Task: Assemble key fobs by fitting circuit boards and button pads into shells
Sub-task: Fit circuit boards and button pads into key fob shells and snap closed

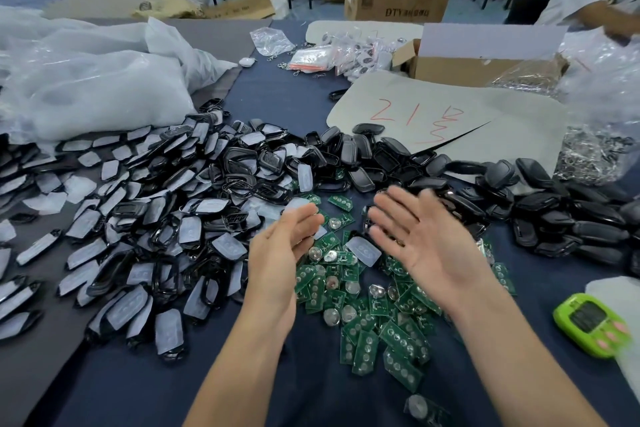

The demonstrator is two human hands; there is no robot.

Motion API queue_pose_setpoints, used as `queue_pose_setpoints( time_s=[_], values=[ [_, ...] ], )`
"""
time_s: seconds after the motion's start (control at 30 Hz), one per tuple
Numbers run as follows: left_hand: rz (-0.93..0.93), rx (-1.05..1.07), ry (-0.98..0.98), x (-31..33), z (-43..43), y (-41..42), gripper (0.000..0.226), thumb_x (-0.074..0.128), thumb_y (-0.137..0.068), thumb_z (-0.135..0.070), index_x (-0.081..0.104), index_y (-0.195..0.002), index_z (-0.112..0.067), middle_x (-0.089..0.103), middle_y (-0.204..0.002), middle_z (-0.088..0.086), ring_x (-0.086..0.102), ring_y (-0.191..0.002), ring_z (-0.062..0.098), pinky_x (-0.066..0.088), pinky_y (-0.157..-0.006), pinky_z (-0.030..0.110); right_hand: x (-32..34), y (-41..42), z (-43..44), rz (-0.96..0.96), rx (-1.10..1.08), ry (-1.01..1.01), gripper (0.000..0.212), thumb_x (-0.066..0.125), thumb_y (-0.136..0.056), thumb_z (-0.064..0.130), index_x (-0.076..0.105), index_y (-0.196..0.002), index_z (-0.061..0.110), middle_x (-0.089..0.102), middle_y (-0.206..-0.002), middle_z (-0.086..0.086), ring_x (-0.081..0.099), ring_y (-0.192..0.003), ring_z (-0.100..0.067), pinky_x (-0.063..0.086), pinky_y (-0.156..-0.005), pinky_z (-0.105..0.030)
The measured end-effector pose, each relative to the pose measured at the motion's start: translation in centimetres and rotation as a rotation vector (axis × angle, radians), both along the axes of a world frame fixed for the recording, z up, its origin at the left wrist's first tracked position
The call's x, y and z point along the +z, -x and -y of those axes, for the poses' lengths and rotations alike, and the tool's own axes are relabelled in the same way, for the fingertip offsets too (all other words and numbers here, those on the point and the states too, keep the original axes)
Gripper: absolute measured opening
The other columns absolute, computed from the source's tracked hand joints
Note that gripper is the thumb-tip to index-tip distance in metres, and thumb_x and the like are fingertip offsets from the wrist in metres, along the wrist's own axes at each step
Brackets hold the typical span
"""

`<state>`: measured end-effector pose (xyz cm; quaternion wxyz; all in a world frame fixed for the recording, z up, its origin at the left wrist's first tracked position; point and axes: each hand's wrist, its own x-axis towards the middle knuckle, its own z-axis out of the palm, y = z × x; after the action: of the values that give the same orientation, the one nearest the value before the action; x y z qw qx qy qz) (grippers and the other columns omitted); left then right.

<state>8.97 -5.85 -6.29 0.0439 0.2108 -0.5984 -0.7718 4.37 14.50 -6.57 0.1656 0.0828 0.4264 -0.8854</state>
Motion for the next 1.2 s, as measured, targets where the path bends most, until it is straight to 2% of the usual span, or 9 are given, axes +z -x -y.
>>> queue_pose_setpoints(
  time_s=[0.1, 0.2, 0.33, 0.43, 0.53, 0.63, 0.77, 0.93, 1.2],
  values=[
    [-0.006, -0.014, 0.057, -0.3, 0.0, 0.1, 0.025, 0.054, -0.107, -0.021, 0.079, -0.109, -0.021, 0.081, -0.104, -0.006, 0.073, -0.103, 0.003, 0.051, -0.094, 0.027, -1.5, -0.8, -0.1, -0.209, -0.017, -0.986, 0.028, 0.073, -0.094, 0.018, 0.075, -0.115, 0.034, 0.079, -0.103, 0.016, 0.075, -0.093, -0.004, 0.06, -0.093, -0.036],
    [0.002, -0.023, 0.207, -0.9, -0.1, 0.3, 0.027, 0.063, -0.1, -0.01, 0.082, -0.101, -0.029, 0.08, -0.099, -0.014, 0.072, -0.096, -0.004, 0.049, -0.085, 0.018, -2.1, -1.7, -0.4, -0.347, 0.014, -1.295, 0.032, 0.072, -0.092, 0.016, 0.074, -0.106, 0.046, 0.073, -0.103, 0.021, 0.065, -0.063, 0.002, 0.052, -0.062, -0.01],
    [0.053, -0.121, 0.579, -2.0, 0.2, 0.2, 0.029, 0.067, -0.095, -0.016, 0.079, -0.099, -0.041, 0.072, -0.073, -0.021, 0.053, -0.052, 0.0, 0.041, -0.05, 0.011, -3.1, -1.8, 0.4, -0.515, 0.304, -1.639, 0.061, 0.07, -0.095, 0.024, 0.048, -0.149, 0.037, 0.048, -0.152, 0.012, 0.042, -0.135, -0.009, 0.03, -0.111, -0.02],
    [0.051, -0.27, 0.852, -2.2, -0.3, 0.1, 0.03, 0.067, -0.095, -0.021, 0.076, -0.118, -0.04, 0.071, -0.106, -0.02, 0.06, -0.086, -0.005, 0.046, -0.082, 0.012, -2.8, -1.3, 1.1, -0.586, 0.337, -1.801, 0.066, 0.069, -0.094, 0.022, 0.042, -0.154, 0.029, 0.044, -0.157, 0.008, 0.032, -0.144, -0.02, 0.03, -0.118, -0.039],
    [0.003, -0.332, 1.006, -2.4, -1.4, 0.1, 0.042, 0.068, -0.097, -0.028, 0.065, -0.137, -0.038, 0.06, -0.141, -0.017, 0.046, -0.133, 0.002, 0.032, -0.113, 0.021, -2.7, -1.1, 1.6, -0.613, 0.296, -1.86, 0.055, 0.07, -0.091, 0.024, 0.056, -0.144, 0.028, 0.054, -0.148, 0.005, 0.041, -0.137, -0.024, 0.034, -0.112, -0.041],
    [0.045, -0.36, 1.038, -2.8, -2.4, 0.5, 0.056, 0.072, -0.094, -0.031, 0.054, -0.147, -0.04, 0.055, -0.148, -0.009, 0.045, -0.141, 0.013, 0.038, -0.118, 0.035, -3.2, -1.6, 2.3, -0.605, 0.202, -1.767, 0.048, 0.073, -0.089, 0.017, 0.063, -0.136, 0.023, 0.057, -0.147, 0.003, 0.04, -0.139, -0.022, 0.029, -0.114, -0.038],
    [0.041, -0.283, 0.968, -2.9, -2.4, 1.3, 0.059, 0.083, -0.084, -0.028, 0.062, -0.139, -0.041, 0.066, -0.116, -0.016, 0.058, -0.112, 0.009, 0.046, -0.096, 0.027, -3.3, -2.3, 2.1, -0.56, 0.085, -1.513, 0.045, 0.074, -0.087, 0.005, 0.07, -0.127, 0.025, 0.065, -0.133, 0.005, 0.053, -0.129, -0.015, 0.036, -0.107, -0.024],
    [0.029, -0.297, 0.96, -2.4, -2.0, 1.9, 0.018, 0.084, -0.078, -0.034, 0.071, -0.081, -0.044, 0.066, -0.088, -0.021, 0.057, -0.087, -0.005, 0.043, -0.073, 0.018, -2.3, -2.0, 1.9, -0.525, 0.041, -1.333, 0.025, 0.076, -0.087, 0.006, 0.081, -0.098, 0.027, 0.068, -0.083, 0.028, 0.06, -0.086, 0.023, 0.039, -0.078, 0.003],
    [0.1, 0.093, 0.739, -1.2, 1.1, 2.4, 0.02, 0.079, -0.084, -0.03, 0.073, -0.071, -0.043, 0.07, -0.07, -0.03, 0.065, -0.064, -0.009, 0.047, -0.047, 0.013, -1.3, 0.0, 1.3, -0.353, -0.068, -1.363, 0.027, 0.065, -0.098, 0.016, 0.076, -0.114, 0.035, 0.078, -0.096, 0.014, 0.068, -0.068, 0.0, 0.051, -0.063, -0.01]
  ],
)
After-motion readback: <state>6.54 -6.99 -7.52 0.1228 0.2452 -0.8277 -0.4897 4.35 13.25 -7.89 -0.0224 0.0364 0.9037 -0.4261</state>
